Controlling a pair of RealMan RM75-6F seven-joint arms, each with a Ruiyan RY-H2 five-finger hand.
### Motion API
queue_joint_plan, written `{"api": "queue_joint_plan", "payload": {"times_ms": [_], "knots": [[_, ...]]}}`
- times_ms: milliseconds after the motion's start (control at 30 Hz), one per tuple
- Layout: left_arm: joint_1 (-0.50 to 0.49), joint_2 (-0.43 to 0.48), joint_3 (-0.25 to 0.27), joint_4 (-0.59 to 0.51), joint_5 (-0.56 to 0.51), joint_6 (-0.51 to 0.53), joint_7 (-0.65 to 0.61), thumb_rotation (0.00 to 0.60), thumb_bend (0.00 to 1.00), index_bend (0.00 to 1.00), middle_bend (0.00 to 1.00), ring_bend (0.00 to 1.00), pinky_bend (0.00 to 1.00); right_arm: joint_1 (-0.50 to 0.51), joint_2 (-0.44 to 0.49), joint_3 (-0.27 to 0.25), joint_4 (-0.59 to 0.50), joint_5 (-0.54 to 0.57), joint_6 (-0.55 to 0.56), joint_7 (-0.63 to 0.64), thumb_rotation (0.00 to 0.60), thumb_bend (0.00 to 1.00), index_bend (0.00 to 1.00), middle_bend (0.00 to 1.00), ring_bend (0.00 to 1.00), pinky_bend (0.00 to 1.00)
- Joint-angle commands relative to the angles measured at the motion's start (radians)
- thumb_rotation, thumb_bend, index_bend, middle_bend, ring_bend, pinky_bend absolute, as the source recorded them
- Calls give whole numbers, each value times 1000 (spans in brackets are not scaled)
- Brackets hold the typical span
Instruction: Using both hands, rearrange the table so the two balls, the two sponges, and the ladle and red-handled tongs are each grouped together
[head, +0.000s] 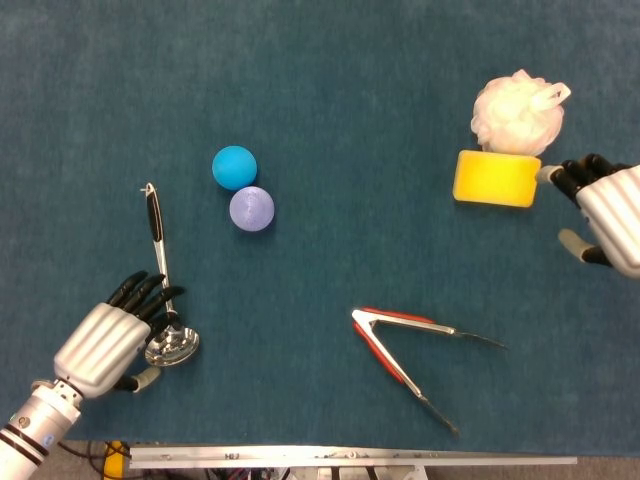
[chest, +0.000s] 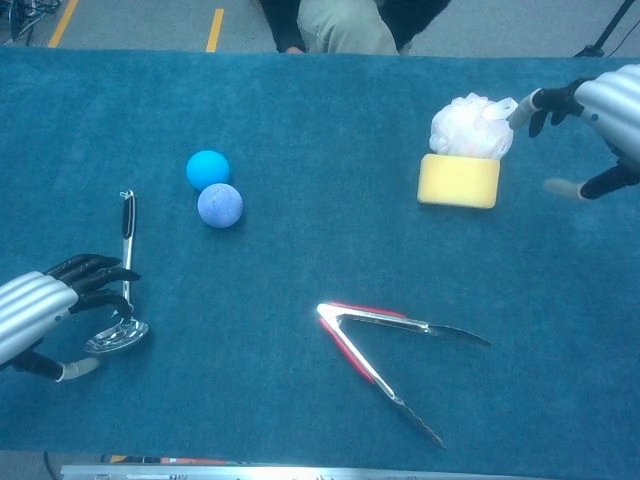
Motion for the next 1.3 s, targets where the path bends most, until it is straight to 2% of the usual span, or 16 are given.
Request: {"api": "queue_joint_plan", "payload": {"times_ms": [33, 500, 800, 1300], "knots": [[-3, -6, -3, 7, -11, -4, -13, 600, 223, 365, 145, 46, 45, -2, 1, 2, 0, -2, 0, 5, 600, 198, 322, 414, 339, 641], [-12, -31, -19, 44, -64, -14, -75, 600, 234, 429, 166, 63, 73, -10, 19, 18, -15, -2, -8, 66, 600, 197, 326, 415, 339, 641], [-12, -41, -20, 31, -76, -10, -88, 600, 305, 463, 188, 78, 73, -17, 27, 25, -19, -7, -4, 86, 600, 196, 336, 416, 340, 641], [-25, -53, -13, -13, -88, -31, -102, 600, 330, 531, 211, 93, 75, -21, 25, 44, -15, 0, 2, 102, 600, 196, 347, 419, 339, 641]]}}
